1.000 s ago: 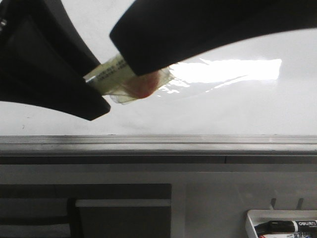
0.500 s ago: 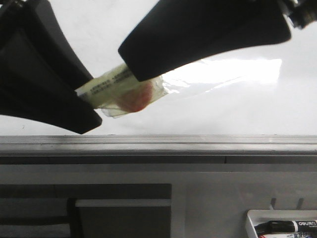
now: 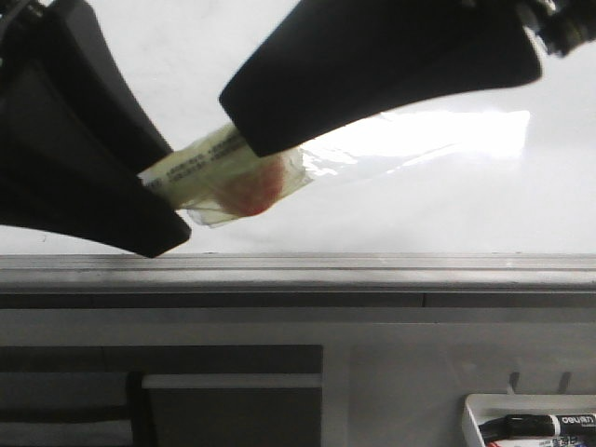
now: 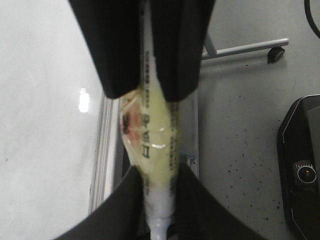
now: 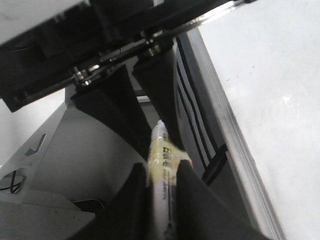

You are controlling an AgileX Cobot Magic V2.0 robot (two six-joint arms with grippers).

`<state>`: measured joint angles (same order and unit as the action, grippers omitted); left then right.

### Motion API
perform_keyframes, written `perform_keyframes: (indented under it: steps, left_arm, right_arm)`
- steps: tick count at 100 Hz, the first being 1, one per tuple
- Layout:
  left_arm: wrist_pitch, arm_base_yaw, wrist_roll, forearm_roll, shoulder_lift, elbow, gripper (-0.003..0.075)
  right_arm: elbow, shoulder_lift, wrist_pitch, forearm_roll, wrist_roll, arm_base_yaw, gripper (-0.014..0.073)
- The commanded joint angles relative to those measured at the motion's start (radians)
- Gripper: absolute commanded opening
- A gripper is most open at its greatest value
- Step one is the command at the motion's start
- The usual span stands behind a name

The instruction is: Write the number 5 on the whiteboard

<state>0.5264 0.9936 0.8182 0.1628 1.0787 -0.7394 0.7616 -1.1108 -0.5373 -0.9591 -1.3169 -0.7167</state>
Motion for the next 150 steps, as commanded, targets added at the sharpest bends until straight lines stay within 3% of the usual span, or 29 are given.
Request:
perform_keyframes:
  steps: [1, 8, 15, 35, 45, 61, 78, 92, 150]
  left_arm:
    - [-0.120, 0.009, -0.004, 0.040, -0.023, -0.038, 0.0250]
    - [-0.131, 0.007, -0.004, 0.040, -0.032, -0.038, 0.0358]
    - [-0.140, -0.005, -0.004, 0.037, -0.056, -0.038, 0.0419]
    - [-0.110, -0.137, -0.152, 0.036, -0.208, -0.038, 0.0428]
    - [-0.077, -0.235, -0.236, 0.036, -0.325, -0.031, 0.0426]
    - [-0.077, -0.371, -0.354, 0.038, -0.520, 0.029, 0.0337]
    - [-0.075, -0.480, -0.425, 0.049, -0.686, 0.106, 0.0138]
    - [-0.093, -0.531, -0.425, 0.088, -0.748, 0.163, -0.0020]
    - [-0.099, -0.539, -0.425, 0.107, -0.749, 0.200, -0.0020]
  right_arm:
    - [0.031, 0.003, 0.025, -0.035, -0.011, -0.001, -0.0061]
    - [0.029, 0.003, 0.024, -0.035, -0.009, -0.001, -0.0061]
    - [0.027, 0.003, 0.014, -0.035, 0.009, 0.002, -0.0060]
    - [0.025, 0.014, 0.002, -0.035, 0.029, 0.010, -0.0056]
    - [0.023, 0.026, 0.068, -0.033, 0.060, 0.010, -0.0056]
    - [0.021, 0.023, 0.258, -0.031, 0.104, 0.010, -0.0048]
    - [0.021, -0.003, 0.393, -0.034, 0.150, 0.010, -0.0048]
    - [0.023, -0.010, 0.393, -0.035, 0.196, 0.015, -0.0037]
    - [0.021, 0.062, 0.370, 0.011, 0.198, 0.030, -0.0037]
